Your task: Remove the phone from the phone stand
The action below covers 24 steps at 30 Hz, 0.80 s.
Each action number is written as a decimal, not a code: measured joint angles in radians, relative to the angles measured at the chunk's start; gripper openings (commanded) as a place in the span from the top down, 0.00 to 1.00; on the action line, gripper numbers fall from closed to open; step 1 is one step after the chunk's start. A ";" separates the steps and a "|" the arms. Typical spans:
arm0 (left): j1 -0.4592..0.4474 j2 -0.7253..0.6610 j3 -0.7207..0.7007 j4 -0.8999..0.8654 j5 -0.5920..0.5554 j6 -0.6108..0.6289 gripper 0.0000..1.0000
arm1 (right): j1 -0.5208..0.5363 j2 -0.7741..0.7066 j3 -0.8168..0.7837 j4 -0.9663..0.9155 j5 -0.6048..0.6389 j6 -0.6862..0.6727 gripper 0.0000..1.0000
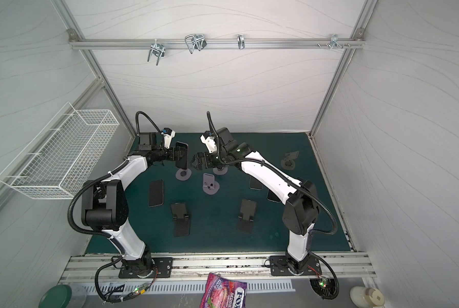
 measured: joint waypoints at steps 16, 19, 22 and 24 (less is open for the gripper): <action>-0.032 0.000 -0.021 0.035 -0.049 -0.001 0.17 | -0.021 -0.001 -0.032 0.023 -0.018 0.003 0.01; -0.038 0.000 -0.035 0.050 -0.063 -0.001 0.17 | -0.024 -0.001 -0.043 0.023 -0.018 0.003 0.01; -0.043 0.000 -0.044 0.051 -0.075 -0.001 0.17 | -0.026 -0.001 -0.047 0.024 -0.018 0.004 0.01; -0.048 0.000 -0.045 0.051 -0.084 -0.001 0.17 | -0.026 -0.002 -0.047 0.025 -0.019 0.003 0.01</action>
